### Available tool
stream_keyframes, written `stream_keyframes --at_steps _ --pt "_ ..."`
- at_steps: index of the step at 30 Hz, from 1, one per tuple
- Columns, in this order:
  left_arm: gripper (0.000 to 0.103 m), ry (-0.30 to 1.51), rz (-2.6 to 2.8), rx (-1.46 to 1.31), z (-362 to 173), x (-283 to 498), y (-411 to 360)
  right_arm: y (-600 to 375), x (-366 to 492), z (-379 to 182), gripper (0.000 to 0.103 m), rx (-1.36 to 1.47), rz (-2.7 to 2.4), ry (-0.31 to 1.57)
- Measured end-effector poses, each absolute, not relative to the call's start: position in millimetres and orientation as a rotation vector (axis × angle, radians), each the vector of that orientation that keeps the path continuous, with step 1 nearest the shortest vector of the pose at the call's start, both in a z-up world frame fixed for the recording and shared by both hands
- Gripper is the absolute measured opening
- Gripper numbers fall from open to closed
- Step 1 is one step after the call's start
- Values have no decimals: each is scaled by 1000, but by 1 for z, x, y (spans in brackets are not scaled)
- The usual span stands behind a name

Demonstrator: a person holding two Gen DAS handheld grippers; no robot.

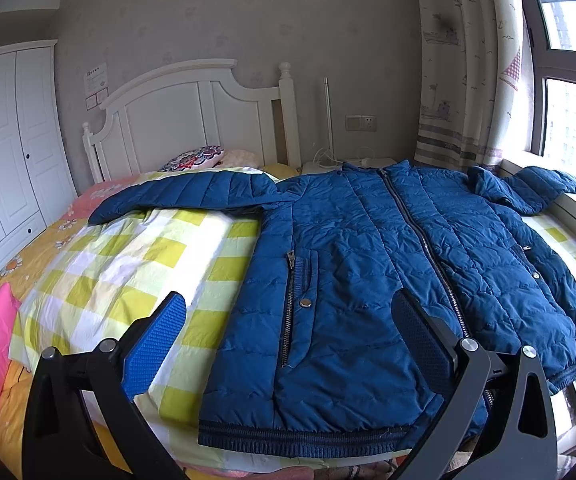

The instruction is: Fold large clothes

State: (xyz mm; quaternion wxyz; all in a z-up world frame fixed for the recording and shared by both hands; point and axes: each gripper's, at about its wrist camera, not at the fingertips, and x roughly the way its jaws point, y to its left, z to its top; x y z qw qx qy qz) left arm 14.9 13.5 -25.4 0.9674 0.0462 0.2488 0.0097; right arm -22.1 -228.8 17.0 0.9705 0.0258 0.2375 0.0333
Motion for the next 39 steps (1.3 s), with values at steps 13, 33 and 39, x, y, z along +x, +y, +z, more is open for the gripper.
stream_keyframes --at_steps 13,33,39 --pt "99 503 21 94 -26 14 14 -232 -20 15 101 64 69 485" --pt "99 504 21 96 -26 15 13 -232 -19 15 101 66 69 485" --pt "99 506 21 96 -26 15 13 -231 -20 12 101 68 71 487"
